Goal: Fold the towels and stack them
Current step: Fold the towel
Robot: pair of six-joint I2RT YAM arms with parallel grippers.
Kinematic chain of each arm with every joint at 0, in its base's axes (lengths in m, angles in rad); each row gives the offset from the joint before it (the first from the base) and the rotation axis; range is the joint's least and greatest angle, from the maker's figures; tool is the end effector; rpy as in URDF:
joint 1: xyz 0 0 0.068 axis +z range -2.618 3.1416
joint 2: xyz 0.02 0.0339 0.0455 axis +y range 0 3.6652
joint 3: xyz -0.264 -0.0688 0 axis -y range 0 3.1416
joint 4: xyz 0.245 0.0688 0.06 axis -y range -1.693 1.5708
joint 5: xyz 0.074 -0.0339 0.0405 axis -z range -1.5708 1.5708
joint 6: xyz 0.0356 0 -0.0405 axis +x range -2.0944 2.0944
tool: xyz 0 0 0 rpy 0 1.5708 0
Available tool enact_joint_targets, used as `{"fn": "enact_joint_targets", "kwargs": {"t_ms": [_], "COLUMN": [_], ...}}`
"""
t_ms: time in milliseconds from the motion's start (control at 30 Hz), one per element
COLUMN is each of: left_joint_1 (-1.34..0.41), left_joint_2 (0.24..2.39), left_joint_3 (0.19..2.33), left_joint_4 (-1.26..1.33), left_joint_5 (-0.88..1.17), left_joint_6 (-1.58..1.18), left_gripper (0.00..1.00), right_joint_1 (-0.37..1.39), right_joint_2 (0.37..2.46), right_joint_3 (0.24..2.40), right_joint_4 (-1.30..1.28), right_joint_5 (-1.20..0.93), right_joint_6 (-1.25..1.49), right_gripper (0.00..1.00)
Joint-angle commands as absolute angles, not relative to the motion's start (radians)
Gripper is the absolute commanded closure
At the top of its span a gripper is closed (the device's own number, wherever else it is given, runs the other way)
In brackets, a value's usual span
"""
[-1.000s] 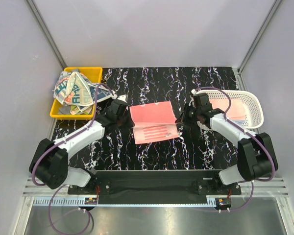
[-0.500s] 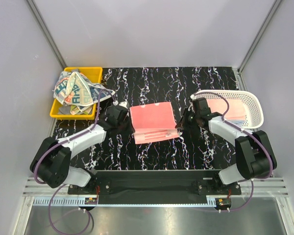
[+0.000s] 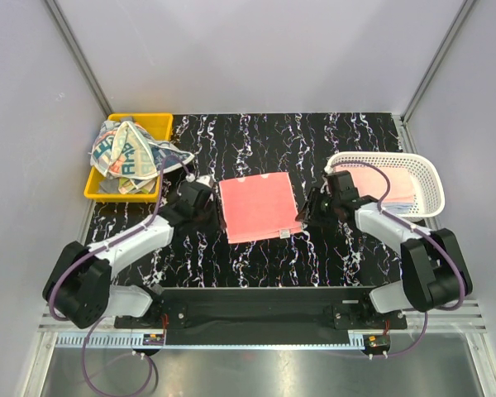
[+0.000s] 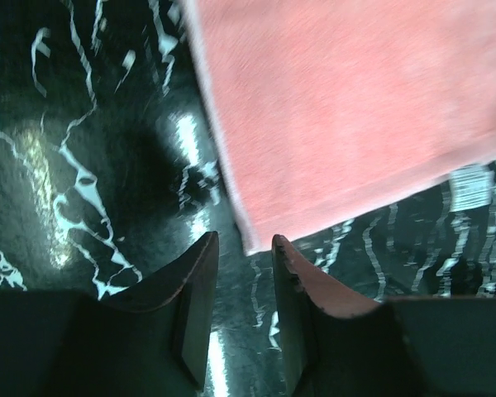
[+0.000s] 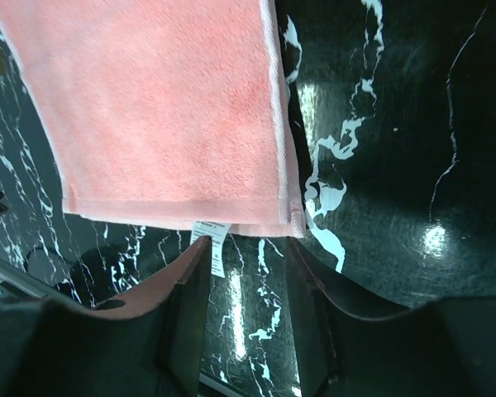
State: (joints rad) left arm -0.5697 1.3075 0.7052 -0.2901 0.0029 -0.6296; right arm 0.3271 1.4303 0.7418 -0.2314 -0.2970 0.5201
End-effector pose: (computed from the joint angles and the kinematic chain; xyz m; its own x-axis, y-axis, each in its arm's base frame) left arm 0.2155 -0.1381 0.1937 -0.8484 -0.1558 -0.5059 0.0512 0.9271 -0.3713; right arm 0.2578 0.0985 0.1796 -0.8899 0.1999 -0.4101 -0.0379 0.8634 0.5031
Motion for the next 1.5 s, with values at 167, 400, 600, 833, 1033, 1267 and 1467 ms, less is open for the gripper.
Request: {"fn": "enact_joint_targets", "kwargs": {"t_ms": [167,400,600,833,1033,1267,1467], "left_joint_1": [-0.604,-0.624,-0.624,-0.624,-0.623,-0.621,-0.473], "left_joint_2": [1.374,1.526,1.563,1.438,1.296,1.223,1.368], "left_joint_3": [0.867,0.75,0.667,0.657,0.635,0.766,1.02], "left_joint_4": [-0.25,-0.068,-0.054,-0.308,-0.443,-0.54,-0.532], "left_joint_5": [0.032,0.106,0.069,-0.049,-0.068,-0.057,-0.035], "left_joint_6": [-0.646,-0.73,-0.779,-0.772,-0.753,-0.686,-0.577], "left_gripper": [0.69,0.7,0.72,0.74,0.73,0.68,0.65], "right_joint_1": [0.363,0.385,0.455,0.64,0.676,0.675,0.571], "right_joint_2": [1.394,1.558,1.603,1.553,1.369,1.203,1.409], "right_joint_3": [0.827,0.772,0.713,0.629,0.502,0.609,0.859], "right_joint_4": [-0.252,-0.138,-0.1,-0.098,-0.152,-0.343,-0.347], "right_joint_5": [-0.21,-0.18,-0.146,-0.1,-0.068,-0.008,0.028], "right_joint_6": [0.505,0.512,0.546,0.666,0.758,0.723,0.585], "right_gripper": [0.59,0.63,0.67,0.71,0.71,0.52,0.53]}}
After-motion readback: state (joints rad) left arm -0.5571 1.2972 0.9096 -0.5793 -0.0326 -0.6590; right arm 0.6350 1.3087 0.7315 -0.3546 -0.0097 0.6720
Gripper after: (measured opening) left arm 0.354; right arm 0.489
